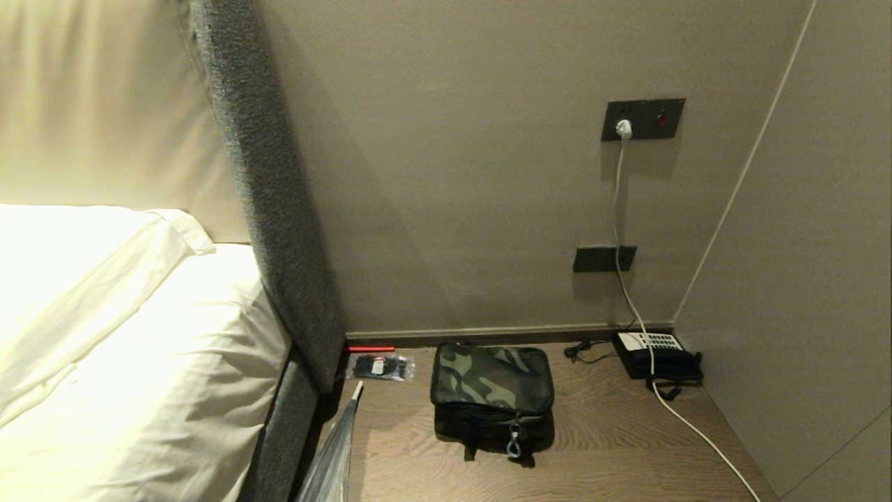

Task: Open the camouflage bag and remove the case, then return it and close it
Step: Open the top of the storage box

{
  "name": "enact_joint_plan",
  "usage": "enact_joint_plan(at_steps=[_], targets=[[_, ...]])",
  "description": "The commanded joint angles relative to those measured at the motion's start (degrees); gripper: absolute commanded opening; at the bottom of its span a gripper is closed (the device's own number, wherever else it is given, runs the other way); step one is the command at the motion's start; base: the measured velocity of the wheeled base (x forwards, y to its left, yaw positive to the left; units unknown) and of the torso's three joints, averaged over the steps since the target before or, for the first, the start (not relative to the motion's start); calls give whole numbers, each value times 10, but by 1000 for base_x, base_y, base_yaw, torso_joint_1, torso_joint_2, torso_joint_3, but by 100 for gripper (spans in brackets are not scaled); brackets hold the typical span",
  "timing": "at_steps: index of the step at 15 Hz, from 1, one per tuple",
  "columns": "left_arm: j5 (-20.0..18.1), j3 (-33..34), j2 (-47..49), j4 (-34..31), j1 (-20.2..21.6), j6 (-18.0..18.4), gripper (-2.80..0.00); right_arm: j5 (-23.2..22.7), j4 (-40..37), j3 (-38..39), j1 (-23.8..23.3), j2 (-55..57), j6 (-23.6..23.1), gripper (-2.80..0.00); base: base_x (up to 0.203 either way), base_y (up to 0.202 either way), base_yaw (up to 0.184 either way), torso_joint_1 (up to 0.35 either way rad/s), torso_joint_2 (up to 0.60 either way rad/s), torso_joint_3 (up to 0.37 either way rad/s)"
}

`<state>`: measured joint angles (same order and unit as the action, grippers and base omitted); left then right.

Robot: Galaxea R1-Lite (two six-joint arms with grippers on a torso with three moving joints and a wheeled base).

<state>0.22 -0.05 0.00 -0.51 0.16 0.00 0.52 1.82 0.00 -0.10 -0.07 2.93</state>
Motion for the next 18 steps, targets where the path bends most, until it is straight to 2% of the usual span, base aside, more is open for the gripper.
enact_joint_plan(at_steps=[1, 18], targets=[[0, 0, 0, 0, 0, 0, -280, 0, 0, 8, 0, -11, 0, -280, 0, 0, 0, 0, 0, 0], [0, 0, 0, 0, 0, 0, -280, 0, 0, 8, 0, -11, 1, -280, 0, 0, 0, 0, 0, 0]])
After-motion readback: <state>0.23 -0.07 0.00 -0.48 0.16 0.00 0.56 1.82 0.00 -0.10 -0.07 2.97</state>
